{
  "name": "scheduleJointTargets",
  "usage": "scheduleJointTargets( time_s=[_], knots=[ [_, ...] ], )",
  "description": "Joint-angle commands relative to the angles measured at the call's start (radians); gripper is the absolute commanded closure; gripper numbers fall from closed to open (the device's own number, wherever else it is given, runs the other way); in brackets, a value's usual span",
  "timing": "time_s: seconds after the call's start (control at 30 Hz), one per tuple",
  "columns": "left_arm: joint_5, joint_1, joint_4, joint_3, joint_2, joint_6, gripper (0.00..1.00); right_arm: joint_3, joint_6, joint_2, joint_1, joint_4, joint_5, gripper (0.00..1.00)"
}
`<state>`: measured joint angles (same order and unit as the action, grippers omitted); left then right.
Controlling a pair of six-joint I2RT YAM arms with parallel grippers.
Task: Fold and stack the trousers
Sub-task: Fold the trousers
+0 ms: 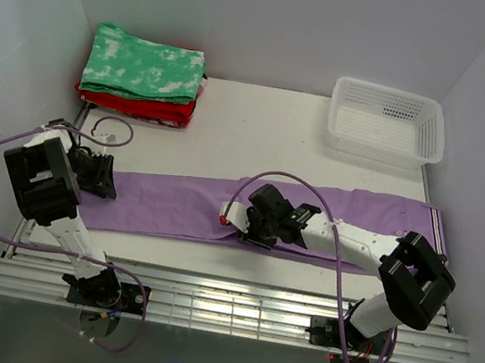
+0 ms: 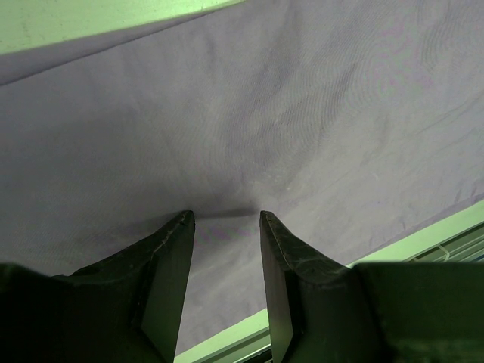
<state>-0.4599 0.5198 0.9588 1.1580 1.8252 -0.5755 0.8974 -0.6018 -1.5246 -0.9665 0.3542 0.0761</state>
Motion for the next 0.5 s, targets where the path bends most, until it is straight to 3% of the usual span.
scheduleJointTargets(
  time_s=[0.0,0.13,0.23,0.27,0.33,0.47],
  knots=[
    [0.032,0.000,-0.048,-0.007,0.003,-0.012,0.49,-0.005,0.027,-0.019,-0.014,-0.069,-0.056,0.61],
    [0.033,0.002,-0.051,-0.009,0.009,-0.014,0.49,0.003,0.013,-0.028,-0.020,-0.064,-0.053,0.55],
    [0.038,0.002,-0.051,0.000,0.019,-0.015,0.49,0.009,-0.016,-0.051,-0.024,-0.031,-0.010,0.68],
    [0.040,0.002,-0.049,0.005,0.022,-0.015,0.49,0.008,-0.024,-0.052,-0.026,-0.023,0.000,0.82],
    [0.046,0.002,-0.040,0.035,0.032,-0.015,0.56,0.006,-0.036,-0.042,-0.032,0.008,0.019,0.92],
    [0.069,0.002,-0.022,0.115,0.052,-0.021,0.72,-0.012,-0.072,0.033,-0.057,0.083,0.054,0.92]
  ],
)
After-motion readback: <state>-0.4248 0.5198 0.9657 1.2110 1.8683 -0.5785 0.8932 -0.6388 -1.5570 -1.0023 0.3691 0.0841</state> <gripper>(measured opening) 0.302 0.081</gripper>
